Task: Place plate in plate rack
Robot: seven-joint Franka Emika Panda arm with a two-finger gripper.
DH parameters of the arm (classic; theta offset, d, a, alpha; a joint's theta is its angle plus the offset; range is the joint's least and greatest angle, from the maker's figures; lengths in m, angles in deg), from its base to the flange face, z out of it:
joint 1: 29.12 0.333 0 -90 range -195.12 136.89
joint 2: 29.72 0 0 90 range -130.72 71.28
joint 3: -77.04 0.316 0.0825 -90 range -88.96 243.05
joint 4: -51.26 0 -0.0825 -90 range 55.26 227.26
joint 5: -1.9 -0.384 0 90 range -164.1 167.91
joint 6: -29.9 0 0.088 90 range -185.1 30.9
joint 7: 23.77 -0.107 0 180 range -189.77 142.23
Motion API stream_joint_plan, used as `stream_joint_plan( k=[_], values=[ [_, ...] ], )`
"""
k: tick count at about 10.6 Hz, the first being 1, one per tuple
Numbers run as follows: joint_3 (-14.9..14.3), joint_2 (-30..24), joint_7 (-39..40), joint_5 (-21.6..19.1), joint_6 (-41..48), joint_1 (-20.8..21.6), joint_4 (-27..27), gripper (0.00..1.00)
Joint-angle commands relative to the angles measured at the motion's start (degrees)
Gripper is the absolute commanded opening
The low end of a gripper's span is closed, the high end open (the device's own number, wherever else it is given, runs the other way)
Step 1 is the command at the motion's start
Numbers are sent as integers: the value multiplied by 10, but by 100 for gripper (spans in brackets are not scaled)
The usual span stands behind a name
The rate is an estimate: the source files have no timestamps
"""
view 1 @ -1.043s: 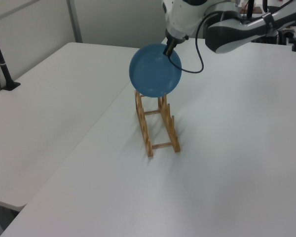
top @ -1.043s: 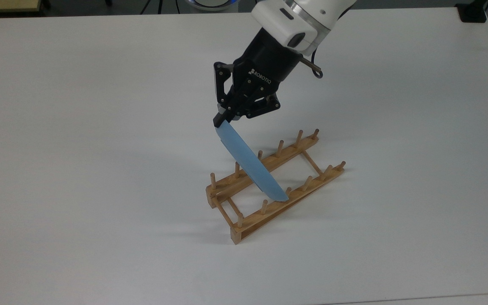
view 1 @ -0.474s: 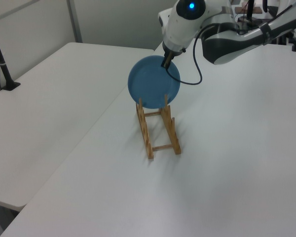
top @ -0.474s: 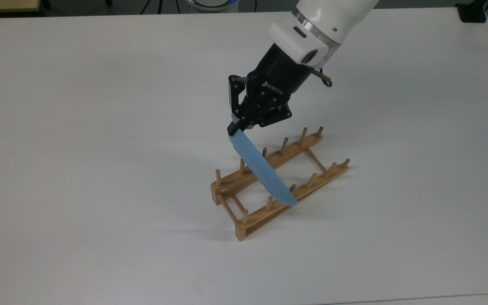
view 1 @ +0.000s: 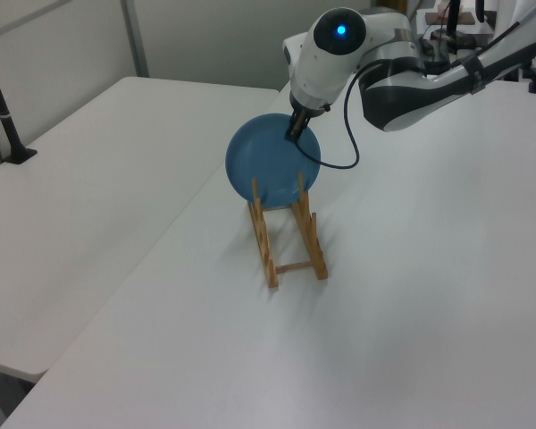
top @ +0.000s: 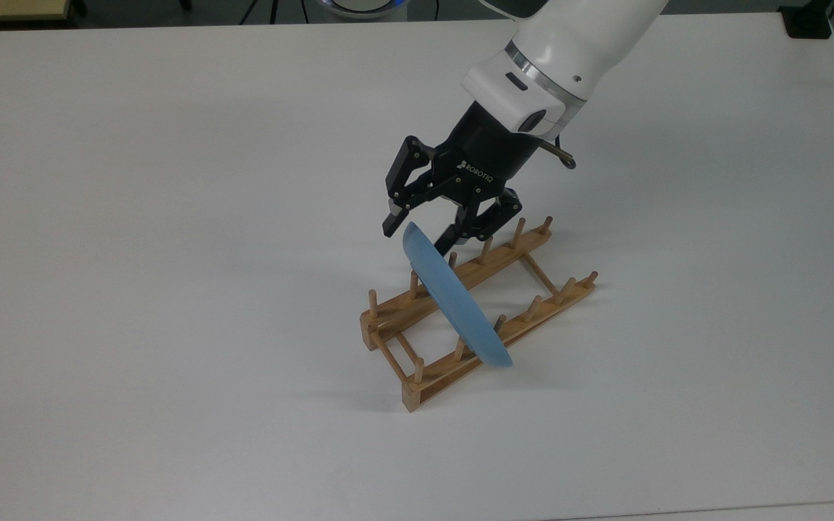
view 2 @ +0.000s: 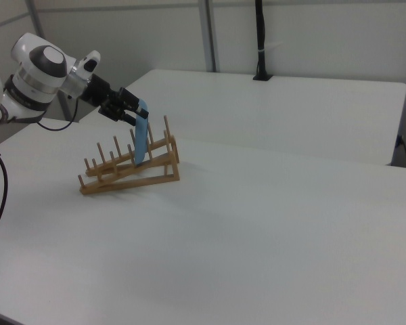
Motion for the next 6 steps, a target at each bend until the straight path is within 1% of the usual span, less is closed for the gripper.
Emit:
stream_joint_plan(
  k=[1,2,3,4,5,6],
  values=[
    [0,-26,-25,-57,-21,-6,6,100],
    [0,-39,1,-127,-22,-11,5,100],
    [0,-58,50,-202,-18,-17,5,100],
    [-2,-75,101,-286,-10,-23,6,100],
    [-7,-96,148,-352,26,-30,10,100],
    [-7,-106,174,-390,70,-46,11,100]
  ],
)
